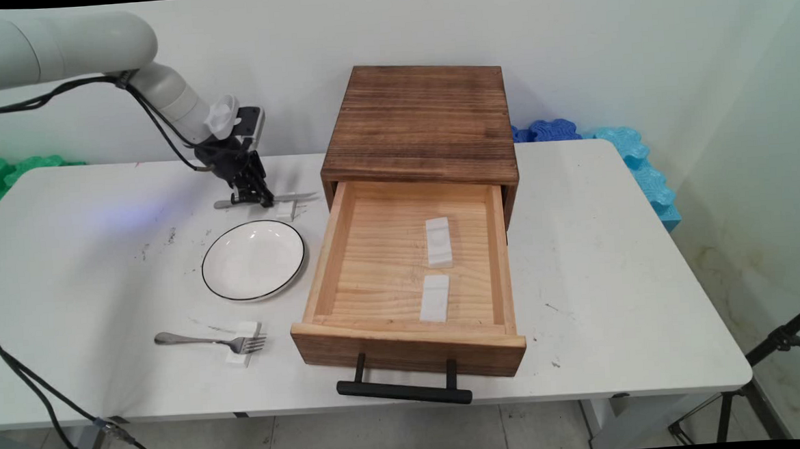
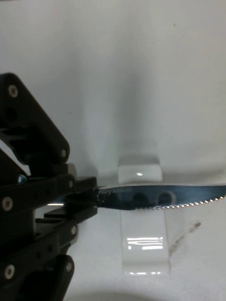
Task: Place the picked object into the drawer
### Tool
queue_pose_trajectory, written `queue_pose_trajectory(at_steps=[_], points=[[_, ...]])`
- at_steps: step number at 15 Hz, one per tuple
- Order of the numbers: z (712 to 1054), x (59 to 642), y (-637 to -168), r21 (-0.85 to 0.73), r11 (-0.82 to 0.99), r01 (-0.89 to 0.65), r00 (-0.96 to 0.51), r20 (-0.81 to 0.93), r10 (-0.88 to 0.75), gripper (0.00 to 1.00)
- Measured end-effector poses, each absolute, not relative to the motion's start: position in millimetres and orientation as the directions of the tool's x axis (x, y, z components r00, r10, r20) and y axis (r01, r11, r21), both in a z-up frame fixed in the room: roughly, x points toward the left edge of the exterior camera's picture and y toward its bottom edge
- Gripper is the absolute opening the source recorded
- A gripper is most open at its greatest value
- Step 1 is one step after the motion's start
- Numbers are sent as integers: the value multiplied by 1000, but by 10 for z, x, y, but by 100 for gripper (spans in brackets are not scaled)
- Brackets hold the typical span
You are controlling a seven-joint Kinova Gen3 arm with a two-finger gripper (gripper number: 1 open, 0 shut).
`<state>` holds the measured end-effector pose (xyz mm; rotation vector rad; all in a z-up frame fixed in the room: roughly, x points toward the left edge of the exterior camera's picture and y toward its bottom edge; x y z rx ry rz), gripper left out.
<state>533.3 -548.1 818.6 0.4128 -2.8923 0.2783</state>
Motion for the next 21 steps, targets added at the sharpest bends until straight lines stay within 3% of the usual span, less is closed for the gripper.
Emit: queue_pose_trajectory(at_steps=[11,21], points=[[8325,5361,-5354,-172,939,-299,-937,238,-255,0],[8793,5326,-5000,-197,933,-300,-932,268,-243,0]])
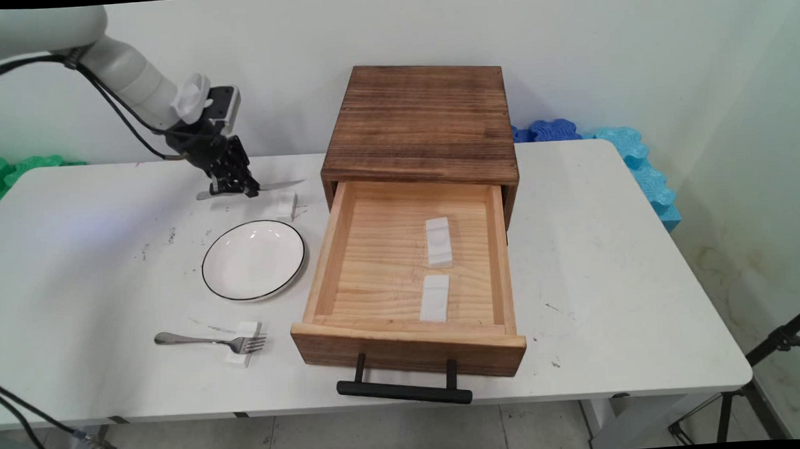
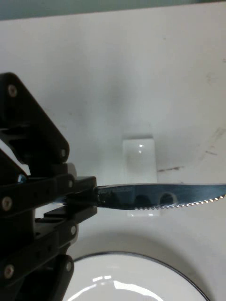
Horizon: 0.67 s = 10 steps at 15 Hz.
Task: Place the picked object into the drawer
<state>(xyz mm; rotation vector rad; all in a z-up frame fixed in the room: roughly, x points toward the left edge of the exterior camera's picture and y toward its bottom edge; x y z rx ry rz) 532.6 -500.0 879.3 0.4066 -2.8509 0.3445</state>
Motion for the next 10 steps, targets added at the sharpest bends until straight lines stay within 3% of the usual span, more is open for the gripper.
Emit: queue_pose_trajectory(at_steps=[10], points=[[9392,5099,-4632,-224,928,-299,-922,319,-220,0]])
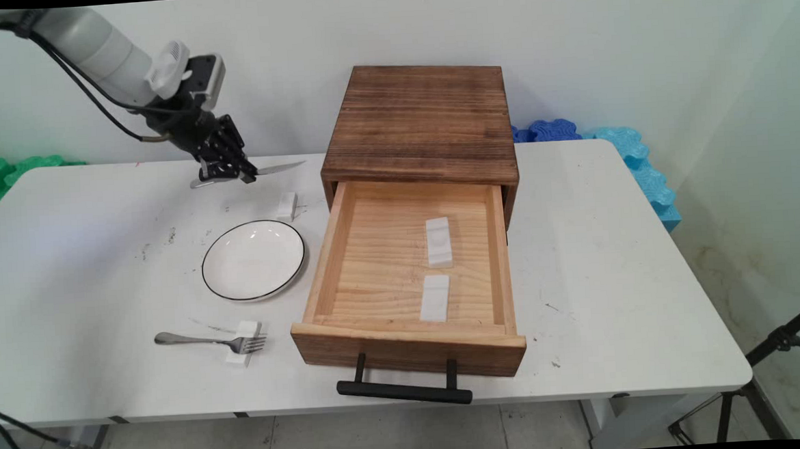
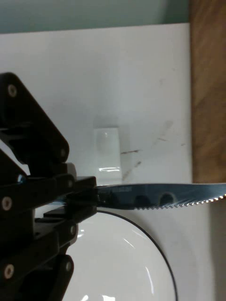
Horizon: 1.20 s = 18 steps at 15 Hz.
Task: Place the picked object into the drawer
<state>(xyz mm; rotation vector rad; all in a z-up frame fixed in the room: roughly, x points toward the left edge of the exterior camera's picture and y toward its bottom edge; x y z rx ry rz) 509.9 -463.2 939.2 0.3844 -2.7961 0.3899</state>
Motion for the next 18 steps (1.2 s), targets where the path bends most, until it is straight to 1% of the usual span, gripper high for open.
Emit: queue_pose_trajectory(at_steps=[5,9,13,18], points=[[9746,4838,-4439,-236,927,-290,-916,348,-198,0],[9909,4554,-4359,-242,929,-281,-912,369,-179,0],[9991,4213,-4315,-248,932,-264,-909,387,-155,0],[9993,3845,-4293,-255,937,-239,-908,399,-123,0]])
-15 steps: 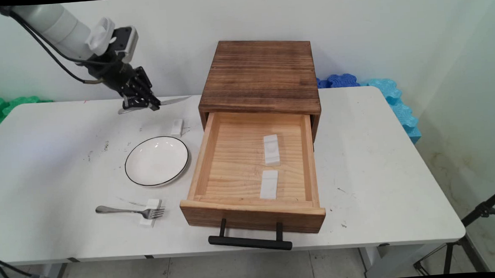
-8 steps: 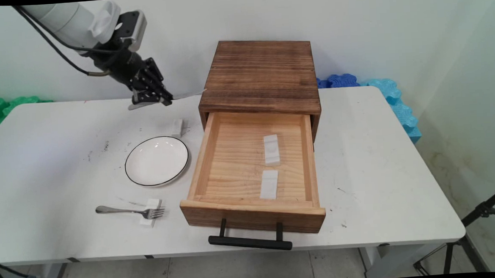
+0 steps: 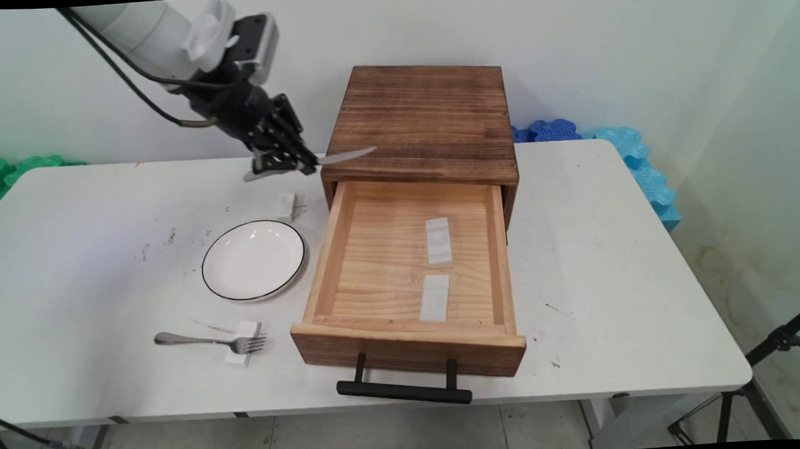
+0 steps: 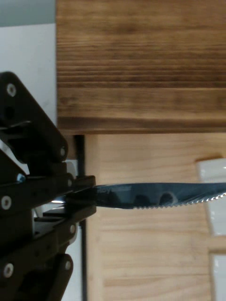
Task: Place the picked object into the drawer
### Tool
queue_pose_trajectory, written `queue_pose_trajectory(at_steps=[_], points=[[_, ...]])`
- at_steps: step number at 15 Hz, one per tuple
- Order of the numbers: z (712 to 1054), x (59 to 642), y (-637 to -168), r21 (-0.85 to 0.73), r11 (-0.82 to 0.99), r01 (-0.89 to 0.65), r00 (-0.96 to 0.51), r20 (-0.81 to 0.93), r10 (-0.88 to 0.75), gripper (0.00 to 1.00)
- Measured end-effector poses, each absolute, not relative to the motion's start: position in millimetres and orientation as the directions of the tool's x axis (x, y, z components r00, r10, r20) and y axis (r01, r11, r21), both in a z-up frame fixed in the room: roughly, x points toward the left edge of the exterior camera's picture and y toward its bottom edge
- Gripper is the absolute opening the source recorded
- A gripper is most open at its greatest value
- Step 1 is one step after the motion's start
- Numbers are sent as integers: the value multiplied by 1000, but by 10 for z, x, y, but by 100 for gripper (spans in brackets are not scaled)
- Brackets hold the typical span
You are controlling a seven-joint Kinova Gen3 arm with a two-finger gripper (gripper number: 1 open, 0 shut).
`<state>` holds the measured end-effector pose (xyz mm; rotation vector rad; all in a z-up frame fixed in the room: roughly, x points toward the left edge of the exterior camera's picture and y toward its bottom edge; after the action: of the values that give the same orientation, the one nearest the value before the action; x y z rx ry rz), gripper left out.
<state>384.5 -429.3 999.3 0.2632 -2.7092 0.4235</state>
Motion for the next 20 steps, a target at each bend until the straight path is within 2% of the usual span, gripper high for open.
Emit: queue_pose_trajectory(at_steps=[12,20], points=[[9742,2924,-4343,-269,941,-206,-908,412,-81,0],[9407,2478,-4561,-273,939,-209,-909,409,-83,0]])
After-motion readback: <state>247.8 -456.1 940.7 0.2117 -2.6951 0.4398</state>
